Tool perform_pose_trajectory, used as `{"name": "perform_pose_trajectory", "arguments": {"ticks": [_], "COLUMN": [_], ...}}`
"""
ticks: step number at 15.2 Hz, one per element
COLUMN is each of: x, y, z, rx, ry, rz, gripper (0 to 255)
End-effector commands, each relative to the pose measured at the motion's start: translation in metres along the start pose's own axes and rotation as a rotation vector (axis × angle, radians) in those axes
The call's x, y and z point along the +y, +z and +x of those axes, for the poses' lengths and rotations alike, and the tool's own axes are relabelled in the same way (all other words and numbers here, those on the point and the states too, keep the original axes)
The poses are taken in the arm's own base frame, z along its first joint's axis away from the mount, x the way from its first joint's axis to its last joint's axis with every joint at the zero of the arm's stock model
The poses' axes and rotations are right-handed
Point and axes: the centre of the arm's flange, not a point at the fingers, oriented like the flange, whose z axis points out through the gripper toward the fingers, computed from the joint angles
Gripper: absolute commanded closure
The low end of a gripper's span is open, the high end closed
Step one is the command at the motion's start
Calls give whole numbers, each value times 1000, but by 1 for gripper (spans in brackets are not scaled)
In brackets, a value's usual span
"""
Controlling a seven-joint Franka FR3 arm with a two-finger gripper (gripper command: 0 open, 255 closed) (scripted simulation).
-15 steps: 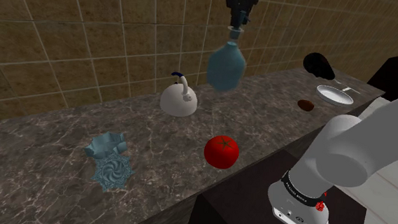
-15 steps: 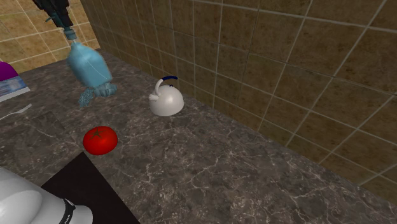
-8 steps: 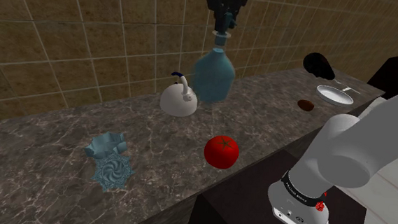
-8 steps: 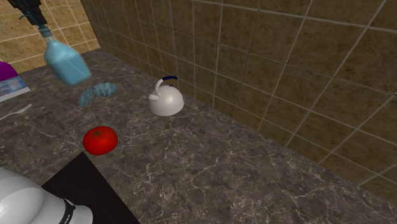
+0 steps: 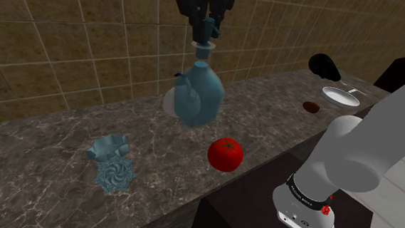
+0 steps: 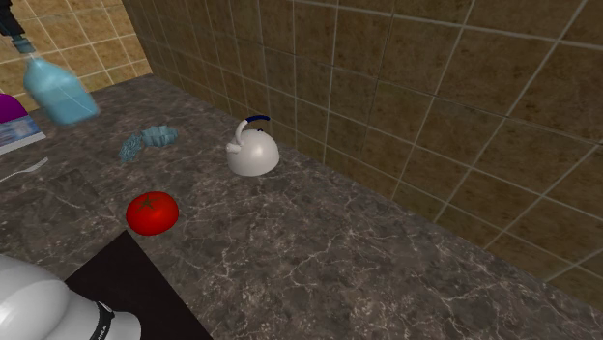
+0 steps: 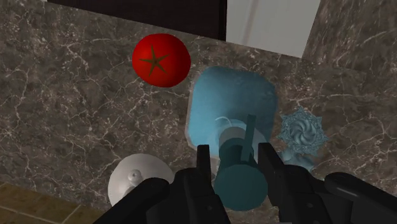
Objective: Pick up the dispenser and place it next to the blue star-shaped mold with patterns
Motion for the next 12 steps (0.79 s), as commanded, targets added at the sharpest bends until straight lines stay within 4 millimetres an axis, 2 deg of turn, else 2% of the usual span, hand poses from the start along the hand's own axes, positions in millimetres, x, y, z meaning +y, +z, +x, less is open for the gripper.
{"name": "perform_pose_trajectory", "arguments": {"ticks": [1, 6, 12], "x": [-27, -87, -91], "y": [-3, -11, 20], "z": [-5, -19, -18], "rx": [0, 0, 0], "ry": [2, 2, 2], "rz": [1, 1, 1], "gripper": [255, 255, 255]}}
